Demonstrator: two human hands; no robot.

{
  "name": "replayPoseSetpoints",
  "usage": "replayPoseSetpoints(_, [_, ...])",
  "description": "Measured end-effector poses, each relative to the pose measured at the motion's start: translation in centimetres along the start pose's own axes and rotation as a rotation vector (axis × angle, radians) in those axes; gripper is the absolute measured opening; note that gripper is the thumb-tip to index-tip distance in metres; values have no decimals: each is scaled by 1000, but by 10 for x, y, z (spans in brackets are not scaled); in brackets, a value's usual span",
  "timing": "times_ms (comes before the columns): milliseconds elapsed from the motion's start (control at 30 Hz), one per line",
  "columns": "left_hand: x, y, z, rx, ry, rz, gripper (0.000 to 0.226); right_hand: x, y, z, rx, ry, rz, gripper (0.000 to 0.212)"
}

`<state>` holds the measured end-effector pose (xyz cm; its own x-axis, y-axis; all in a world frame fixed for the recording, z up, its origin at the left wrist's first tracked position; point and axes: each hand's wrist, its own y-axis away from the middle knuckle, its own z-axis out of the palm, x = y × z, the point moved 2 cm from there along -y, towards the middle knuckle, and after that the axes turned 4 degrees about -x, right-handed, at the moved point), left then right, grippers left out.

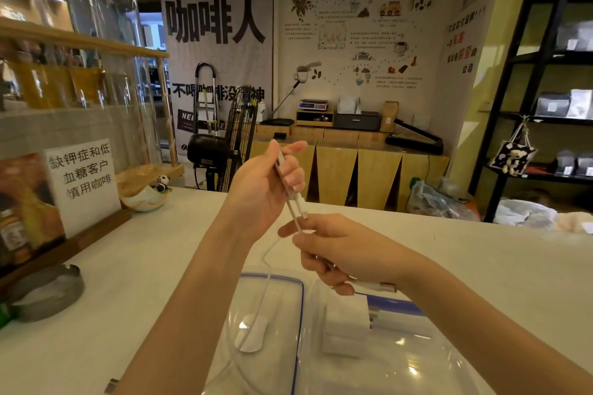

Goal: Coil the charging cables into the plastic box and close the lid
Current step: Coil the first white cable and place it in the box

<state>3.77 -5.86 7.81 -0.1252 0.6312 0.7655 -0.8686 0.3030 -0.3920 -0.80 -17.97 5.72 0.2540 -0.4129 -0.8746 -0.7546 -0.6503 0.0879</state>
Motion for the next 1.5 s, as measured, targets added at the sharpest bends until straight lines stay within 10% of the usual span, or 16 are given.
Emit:
replayPoseSetpoints(167, [-9,-1,-6,97,-691,92,28,-13,18,-2,61,449,-43,24])
replayPoseSetpoints(300, [-19,6,1,-123,-951,-64,37,-25,28,-19,340,861,-187,25])
replayPoseSetpoints(600, [-11,19,24,-572,-415,-444,59,-9,38,-25,606,466,-413,29])
replayPoseSetpoints(933, [-15,20,46,-176,-702,-122,45,-5,42,-25,726,616,-311,46])
replayPoseSetpoints(1333, [-16,24,52,-150,-1116,173,30,-1,46,-45,783,-77,-263,37])
replayPoseSetpoints(1500, [-16,22,46,-32,-1321,186,35,-3,53,-45,871,264,-169,21])
